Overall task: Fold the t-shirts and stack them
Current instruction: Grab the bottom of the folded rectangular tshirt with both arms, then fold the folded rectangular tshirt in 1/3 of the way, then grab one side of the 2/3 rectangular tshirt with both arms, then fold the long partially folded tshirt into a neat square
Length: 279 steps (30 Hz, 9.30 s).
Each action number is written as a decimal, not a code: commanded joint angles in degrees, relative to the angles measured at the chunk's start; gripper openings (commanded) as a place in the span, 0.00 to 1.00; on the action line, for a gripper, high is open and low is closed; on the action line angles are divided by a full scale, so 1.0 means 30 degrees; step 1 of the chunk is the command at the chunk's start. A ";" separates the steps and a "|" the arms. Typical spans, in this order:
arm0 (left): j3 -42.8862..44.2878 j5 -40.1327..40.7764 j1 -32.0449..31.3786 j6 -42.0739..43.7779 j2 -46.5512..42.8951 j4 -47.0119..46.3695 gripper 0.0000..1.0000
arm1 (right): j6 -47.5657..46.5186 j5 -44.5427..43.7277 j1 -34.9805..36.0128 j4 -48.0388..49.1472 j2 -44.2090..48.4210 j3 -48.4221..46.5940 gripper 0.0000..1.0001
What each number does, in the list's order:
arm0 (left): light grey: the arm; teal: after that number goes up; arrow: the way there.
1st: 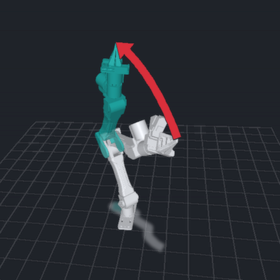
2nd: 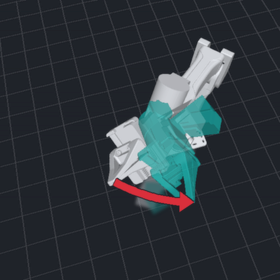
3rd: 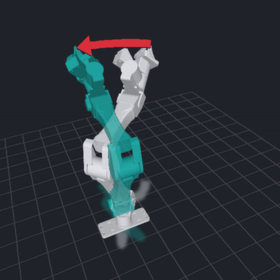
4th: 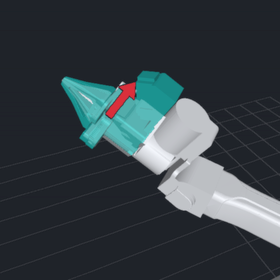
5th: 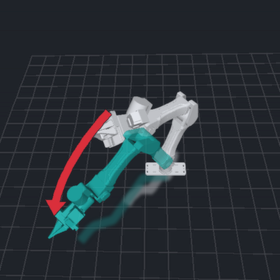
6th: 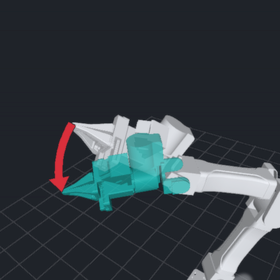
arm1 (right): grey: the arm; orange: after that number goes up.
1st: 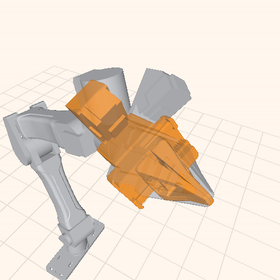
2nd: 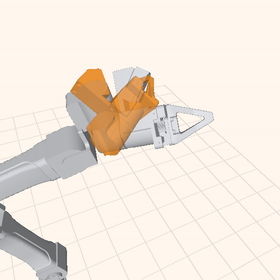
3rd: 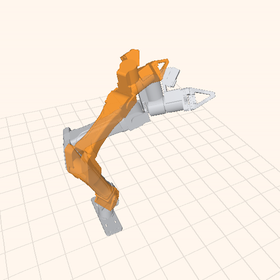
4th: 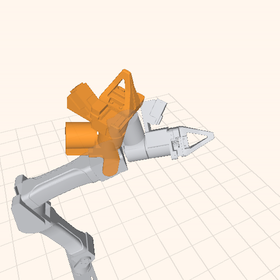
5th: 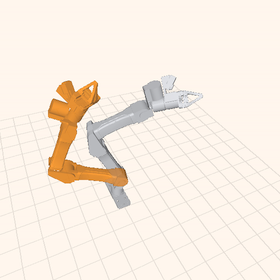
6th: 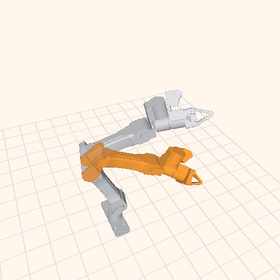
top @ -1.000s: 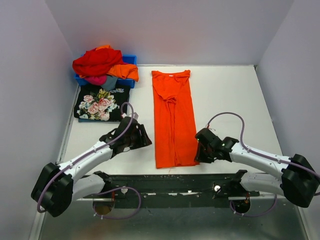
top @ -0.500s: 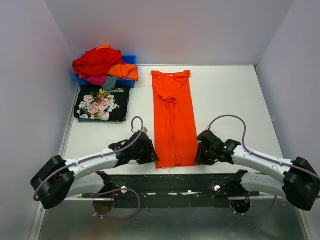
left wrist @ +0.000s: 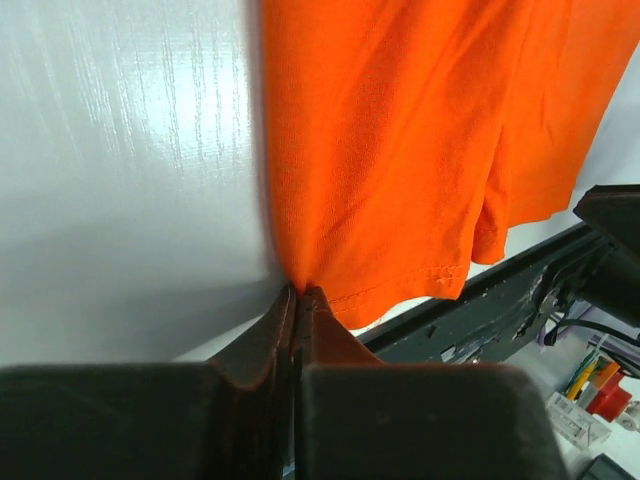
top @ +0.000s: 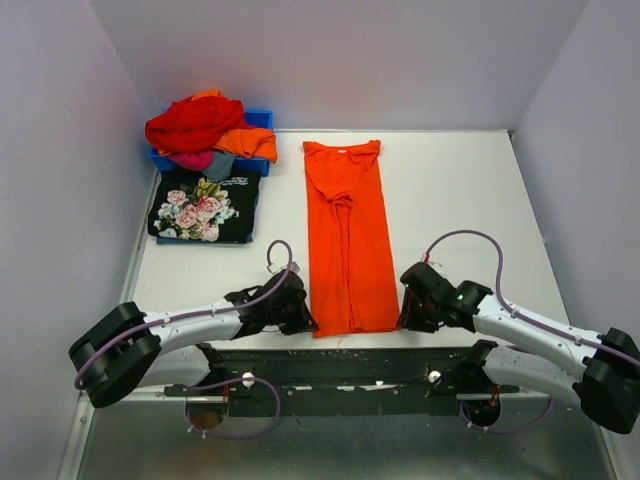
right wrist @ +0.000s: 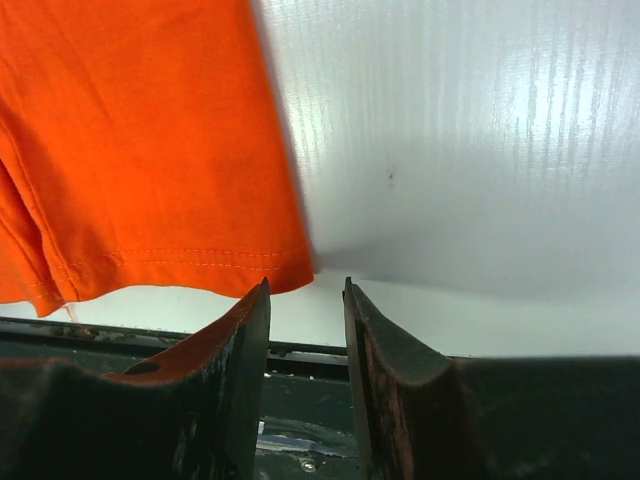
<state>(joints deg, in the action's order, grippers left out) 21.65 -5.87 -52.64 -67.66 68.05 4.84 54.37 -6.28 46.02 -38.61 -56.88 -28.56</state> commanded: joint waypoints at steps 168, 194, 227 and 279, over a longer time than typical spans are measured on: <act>0.8107 -0.3580 0.9551 0.7523 0.6556 0.0582 0.00 | -0.7810 0.6868 -0.9774 0.5604 -1.1189 -0.6950 0.01; 0.9011 -0.2030 0.6532 0.7170 -0.3672 0.8287 0.00 | -0.8308 0.6842 -0.9686 -0.2101 0.1590 -0.7324 0.01; 2.4740 -0.3755 1.2010 0.8666 1.6829 0.3893 0.00 | -0.8134 0.5961 -1.2644 -0.0841 -1.9499 -2.3083 0.01; 2.5038 -0.6245 1.2421 0.7935 2.1933 0.0056 0.50 | -0.7020 0.6987 -1.1474 0.3817 -2.4018 -2.2531 0.44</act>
<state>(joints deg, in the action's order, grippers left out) 95.85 -22.15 -15.38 -43.11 131.15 6.61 32.99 16.78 10.35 -26.22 -126.45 -94.70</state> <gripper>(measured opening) 0.535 0.449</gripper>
